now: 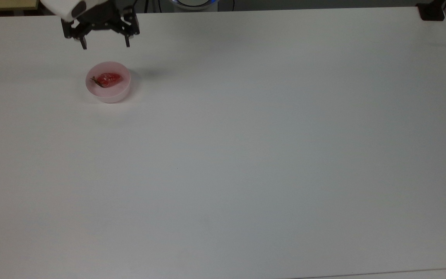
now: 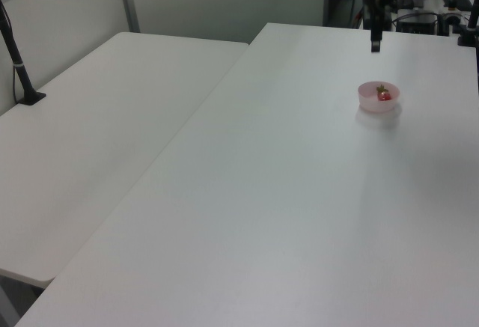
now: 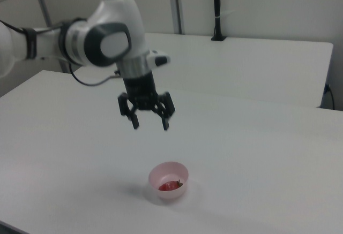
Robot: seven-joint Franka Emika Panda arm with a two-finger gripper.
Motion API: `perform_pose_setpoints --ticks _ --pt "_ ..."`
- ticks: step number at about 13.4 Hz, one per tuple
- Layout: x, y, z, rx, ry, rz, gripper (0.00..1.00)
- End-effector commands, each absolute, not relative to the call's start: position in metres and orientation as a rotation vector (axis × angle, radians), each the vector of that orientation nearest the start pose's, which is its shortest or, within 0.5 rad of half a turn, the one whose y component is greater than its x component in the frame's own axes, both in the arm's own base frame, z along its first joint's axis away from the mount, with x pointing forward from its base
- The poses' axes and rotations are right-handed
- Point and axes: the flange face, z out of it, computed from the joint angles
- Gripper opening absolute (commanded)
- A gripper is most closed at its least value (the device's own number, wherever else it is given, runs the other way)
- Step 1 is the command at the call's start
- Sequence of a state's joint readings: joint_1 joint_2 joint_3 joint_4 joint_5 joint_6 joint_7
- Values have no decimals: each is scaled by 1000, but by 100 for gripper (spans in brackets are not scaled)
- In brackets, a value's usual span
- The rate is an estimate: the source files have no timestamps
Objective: Pick up strawberry from bowl
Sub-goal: 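Lower the open gripper into the pink bowl over the strawberry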
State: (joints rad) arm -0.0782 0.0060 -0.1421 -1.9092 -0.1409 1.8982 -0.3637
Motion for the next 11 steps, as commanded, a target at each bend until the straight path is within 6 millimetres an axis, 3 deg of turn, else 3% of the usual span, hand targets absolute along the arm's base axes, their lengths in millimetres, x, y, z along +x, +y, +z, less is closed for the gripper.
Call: perform_pose_setpoints --ticks 1,3,5,7,11 --pt "528 -167 447 -3263 -248 88 92" --pt "523 -190 428 -3252 -128 116 71" --pt "526 -191 407 -3229 35 150 58" --pt "532 -190 379 -3199 310 139 56" --pt "539 -182 336 -3195 486 123 58"
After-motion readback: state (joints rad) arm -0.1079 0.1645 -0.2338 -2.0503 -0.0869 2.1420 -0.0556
